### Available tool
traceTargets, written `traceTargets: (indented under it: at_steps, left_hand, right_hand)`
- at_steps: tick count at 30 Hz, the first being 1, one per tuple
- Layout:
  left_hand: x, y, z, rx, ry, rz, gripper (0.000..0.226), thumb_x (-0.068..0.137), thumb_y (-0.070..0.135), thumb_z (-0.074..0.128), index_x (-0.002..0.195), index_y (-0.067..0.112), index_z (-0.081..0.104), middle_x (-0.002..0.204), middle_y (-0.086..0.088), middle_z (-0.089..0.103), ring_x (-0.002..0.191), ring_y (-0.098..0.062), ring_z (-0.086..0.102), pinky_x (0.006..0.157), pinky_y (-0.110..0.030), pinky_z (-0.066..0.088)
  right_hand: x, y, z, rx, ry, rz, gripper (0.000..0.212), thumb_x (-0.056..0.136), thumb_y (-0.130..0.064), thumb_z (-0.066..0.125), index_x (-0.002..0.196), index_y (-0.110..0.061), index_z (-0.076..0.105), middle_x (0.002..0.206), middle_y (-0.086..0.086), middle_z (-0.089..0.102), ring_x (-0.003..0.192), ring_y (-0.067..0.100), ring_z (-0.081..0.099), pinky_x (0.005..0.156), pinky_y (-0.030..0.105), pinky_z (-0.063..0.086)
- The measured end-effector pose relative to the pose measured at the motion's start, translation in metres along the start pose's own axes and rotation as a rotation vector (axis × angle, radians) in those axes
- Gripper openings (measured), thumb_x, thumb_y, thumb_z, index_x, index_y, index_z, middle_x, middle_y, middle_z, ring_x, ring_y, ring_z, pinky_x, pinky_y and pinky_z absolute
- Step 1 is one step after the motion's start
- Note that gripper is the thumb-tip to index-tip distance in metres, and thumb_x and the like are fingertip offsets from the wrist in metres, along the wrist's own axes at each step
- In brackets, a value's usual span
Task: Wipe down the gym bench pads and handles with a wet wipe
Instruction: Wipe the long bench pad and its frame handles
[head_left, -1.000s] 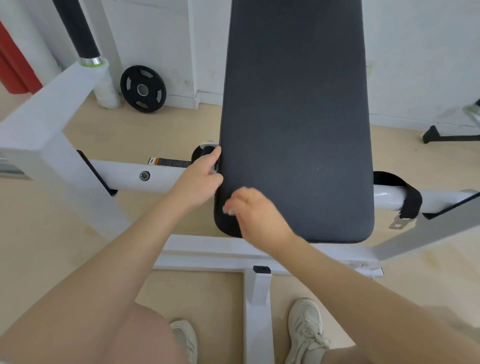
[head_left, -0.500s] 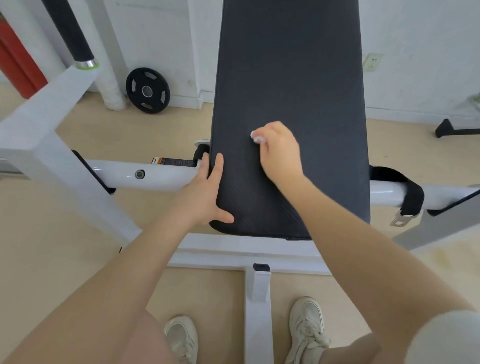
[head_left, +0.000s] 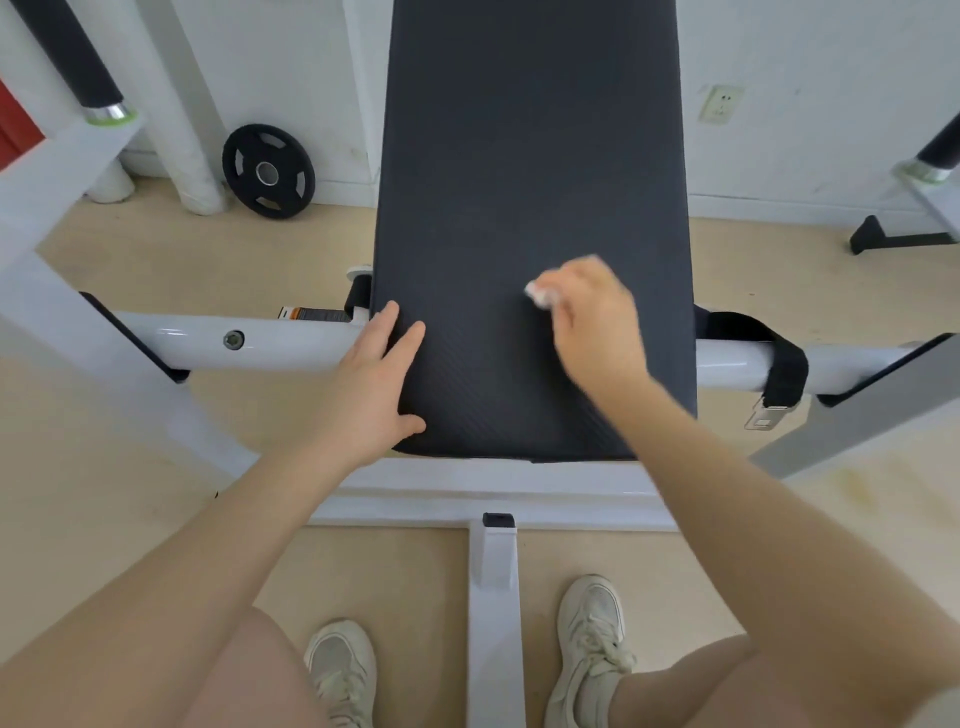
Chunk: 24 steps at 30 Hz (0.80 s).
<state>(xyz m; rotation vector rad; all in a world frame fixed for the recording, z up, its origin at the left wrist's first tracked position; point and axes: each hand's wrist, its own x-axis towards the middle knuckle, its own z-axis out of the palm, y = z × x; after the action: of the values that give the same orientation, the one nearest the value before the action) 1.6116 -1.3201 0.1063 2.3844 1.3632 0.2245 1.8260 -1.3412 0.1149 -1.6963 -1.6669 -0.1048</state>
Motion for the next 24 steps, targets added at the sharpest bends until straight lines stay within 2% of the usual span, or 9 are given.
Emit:
traceTargets:
  at_steps: [2,4,7,9,11,14,18,21,24]
  left_hand:
    - [-0.003,0.002,0.0,0.059,-0.026,0.031,0.092,0.082,0.022,0.067,0.149,0.018,0.004,0.156,-0.001,-0.017,0.144,-0.016,-0.007,0.115,-0.027,0.01]
    - [-0.003,0.006,0.001,0.085,-0.058,0.012,0.096,0.081,0.033,0.067,0.149,0.018,0.0,0.155,-0.003,-0.02,0.144,-0.017,-0.012,0.115,-0.029,0.006]
    - [-0.003,0.016,0.005,0.127,-0.064,-0.054,0.111,0.074,0.049,0.07,0.148,0.017,-0.006,0.154,-0.006,-0.024,0.143,-0.019,-0.016,0.116,-0.031,0.004]
    - [-0.002,0.022,0.009,0.167,-0.055,-0.084,0.112,0.074,0.049,0.069,0.147,0.014,-0.009,0.153,-0.01,-0.026,0.143,-0.023,-0.018,0.115,-0.032,0.003]
    - [-0.001,0.026,0.012,0.194,-0.057,-0.096,0.111,0.077,0.047,0.066,0.146,0.009,-0.012,0.151,-0.015,-0.027,0.142,-0.027,-0.019,0.115,-0.034,-0.001]
    - [-0.003,0.03,0.014,0.224,-0.036,-0.03,0.107,0.079,0.042,0.066,0.146,0.008,-0.01,0.153,-0.012,-0.023,0.143,-0.027,-0.014,0.116,-0.035,-0.001]
    - [-0.005,0.035,0.016,0.24,-0.058,0.043,0.095,0.084,0.032,0.064,0.148,0.02,-0.005,0.156,-0.003,-0.018,0.144,-0.02,-0.01,0.116,-0.034,0.008]
    - [-0.003,0.036,0.017,0.249,-0.068,0.022,0.094,0.084,0.031,0.065,0.149,0.019,-0.002,0.156,-0.002,-0.018,0.144,-0.02,-0.01,0.116,-0.036,0.009]
    - [-0.002,0.034,0.018,0.229,-0.06,0.019,0.094,0.083,0.029,0.066,0.149,0.02,0.0,0.156,-0.002,-0.017,0.144,-0.02,-0.01,0.116,-0.036,0.009]
  right_hand:
    - [0.03,0.015,-0.005,-0.054,0.009,0.16,0.024,0.089,-0.003,0.043,0.093,-0.002,0.067,0.1,0.016,0.058,0.091,0.031,0.056,0.079,0.031,0.044]
    - [0.039,0.023,0.0,-0.09,-0.008,0.184,0.023,0.09,-0.004,0.042,0.095,-0.002,0.065,0.104,0.014,0.056,0.094,0.03,0.054,0.078,0.029,0.04]
    - [0.012,0.014,0.013,-0.087,-0.044,-0.069,0.021,0.079,-0.001,0.047,0.081,-0.004,0.067,0.086,0.015,0.061,0.076,0.034,0.056,0.066,0.031,0.047]
    - [-0.021,0.011,0.017,-0.093,-0.101,-0.229,0.02,0.073,0.001,0.049,0.074,-0.008,0.067,0.076,0.011,0.062,0.064,0.029,0.056,0.061,0.027,0.042]
    - [-0.059,0.009,0.016,-0.094,-0.199,-0.314,0.021,0.067,0.005,0.056,0.078,-0.008,0.069,0.076,0.009,0.063,0.066,0.021,0.05,0.058,0.022,0.036]
    - [-0.092,0.008,0.007,-0.062,-0.283,-0.334,0.027,0.066,0.005,0.053,0.084,-0.006,0.07,0.08,0.007,0.064,0.071,0.018,0.051,0.048,0.026,0.047]
    - [-0.053,0.025,-0.023,-0.018,-0.014,-0.053,0.024,0.077,-0.005,0.046,0.08,-0.007,0.071,0.082,0.013,0.065,0.077,0.03,0.06,0.067,0.03,0.044]
    - [-0.019,0.055,-0.044,-0.022,0.103,0.32,0.024,0.088,0.001,0.045,0.094,-0.004,0.067,0.106,0.014,0.06,0.092,0.03,0.057,0.075,0.022,0.035]
    - [-0.035,0.058,-0.032,-0.074,0.116,0.263,0.023,0.085,0.002,0.045,0.09,0.0,0.067,0.096,0.021,0.061,0.089,0.036,0.059,0.075,0.027,0.038]
